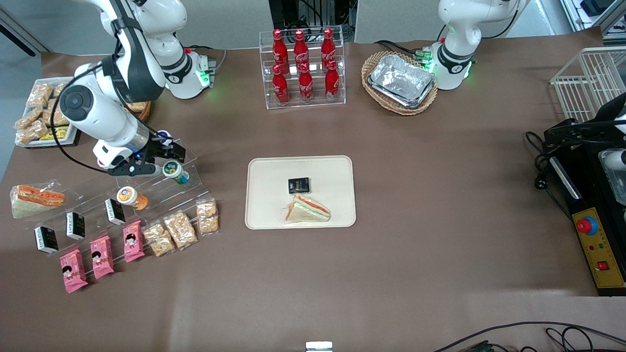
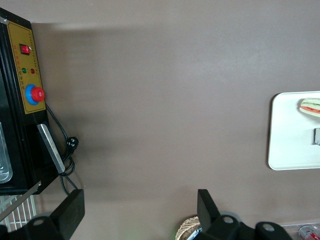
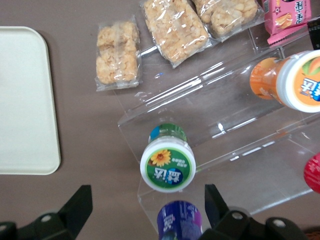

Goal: Place green gum on tray
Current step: 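Lower the open right gripper around the green-capped bottle, then close the right gripper on the green-capped bottle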

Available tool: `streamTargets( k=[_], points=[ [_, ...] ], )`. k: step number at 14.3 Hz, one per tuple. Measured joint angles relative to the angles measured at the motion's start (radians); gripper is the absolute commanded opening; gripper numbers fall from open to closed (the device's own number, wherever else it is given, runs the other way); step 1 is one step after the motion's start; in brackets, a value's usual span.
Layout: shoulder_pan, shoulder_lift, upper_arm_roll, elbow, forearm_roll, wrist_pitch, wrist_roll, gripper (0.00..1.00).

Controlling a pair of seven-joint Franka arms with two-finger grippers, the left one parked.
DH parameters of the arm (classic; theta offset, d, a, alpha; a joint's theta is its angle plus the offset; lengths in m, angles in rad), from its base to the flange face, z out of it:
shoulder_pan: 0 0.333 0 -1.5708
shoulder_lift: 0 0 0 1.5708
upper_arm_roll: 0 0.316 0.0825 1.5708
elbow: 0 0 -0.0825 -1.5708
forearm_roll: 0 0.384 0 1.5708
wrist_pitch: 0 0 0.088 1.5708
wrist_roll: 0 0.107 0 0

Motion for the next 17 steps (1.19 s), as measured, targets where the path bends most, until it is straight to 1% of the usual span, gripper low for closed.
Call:
streamTargets(
  k=[9, 17],
  points=[
    [-0.001, 0.070, -0.001, -0.006, -0.004, 0.074, -0.021, 1.00],
    [-0.001, 0.099, -0.002, -0.006, -0.006, 0.103, -0.031, 1.00]
  ],
)
